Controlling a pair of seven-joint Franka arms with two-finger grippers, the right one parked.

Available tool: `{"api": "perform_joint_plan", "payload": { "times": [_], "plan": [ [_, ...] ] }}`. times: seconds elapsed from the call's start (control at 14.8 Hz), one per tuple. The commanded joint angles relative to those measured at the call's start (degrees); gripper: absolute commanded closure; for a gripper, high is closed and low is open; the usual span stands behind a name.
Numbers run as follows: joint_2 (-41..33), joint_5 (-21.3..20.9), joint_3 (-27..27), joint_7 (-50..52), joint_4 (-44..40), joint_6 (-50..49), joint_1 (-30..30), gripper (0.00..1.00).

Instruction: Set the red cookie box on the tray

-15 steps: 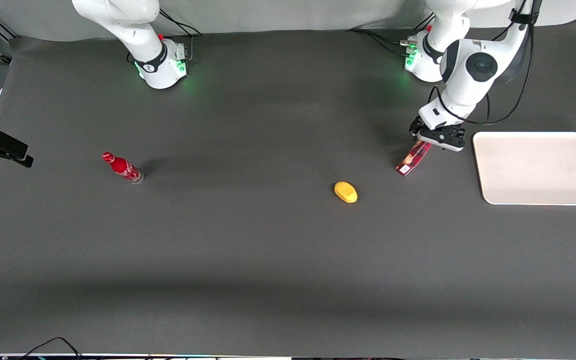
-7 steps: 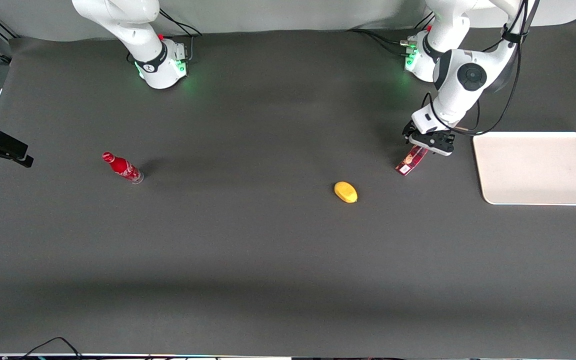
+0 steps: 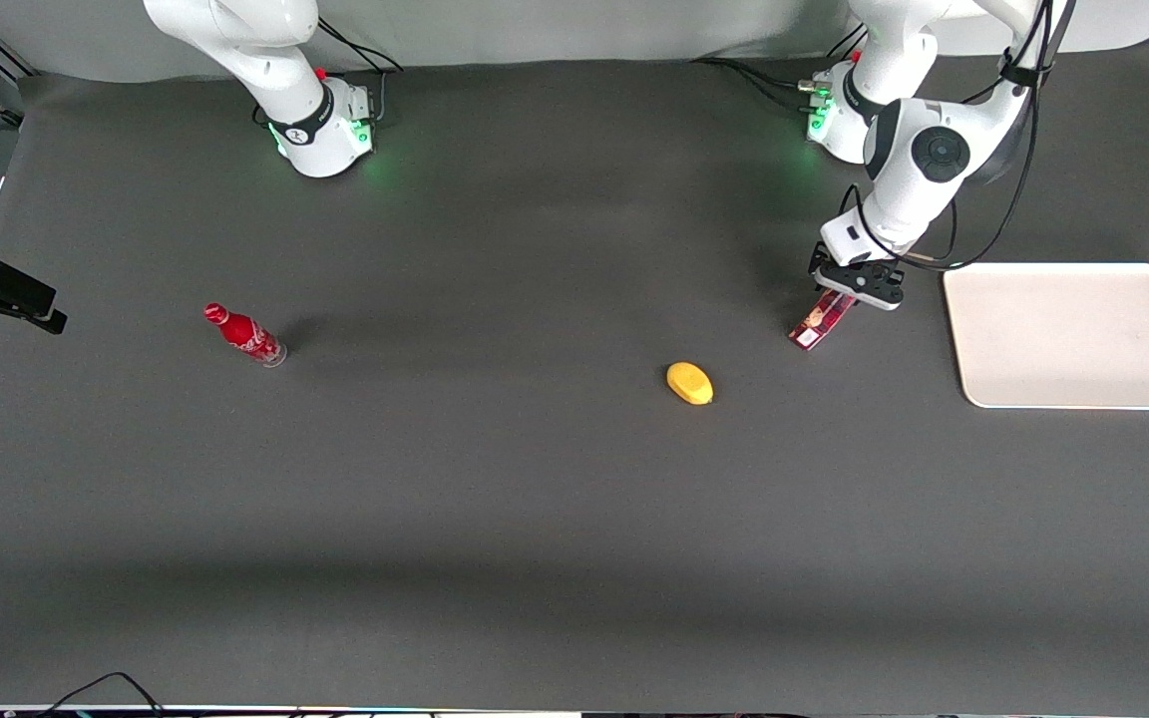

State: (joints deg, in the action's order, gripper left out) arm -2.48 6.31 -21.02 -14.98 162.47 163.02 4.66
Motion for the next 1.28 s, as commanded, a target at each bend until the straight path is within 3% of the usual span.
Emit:
{"api": "perform_joint_plan", "payload": {
  "times": [0.0,0.07,0.13,0.67,1.21],
  "plan": [
    [-1.4,1.1,0.1,-1.6,3.4,2.3,-0.3,0.85],
    [-1.3,1.1,0.1,-1.6,3.3,2.3,-0.3,0.96],
    [-1.3,1.1,0.2,-1.6,3.3,2.3,-0.3,1.0],
    [-3.7,1.2,0.1,1.9,-1.0,-3.5,-0.3,1.0],
    [-8.5,1.6,2.7,3.3,-25.1,-37.5,0.1,1.0]
  ]
}}
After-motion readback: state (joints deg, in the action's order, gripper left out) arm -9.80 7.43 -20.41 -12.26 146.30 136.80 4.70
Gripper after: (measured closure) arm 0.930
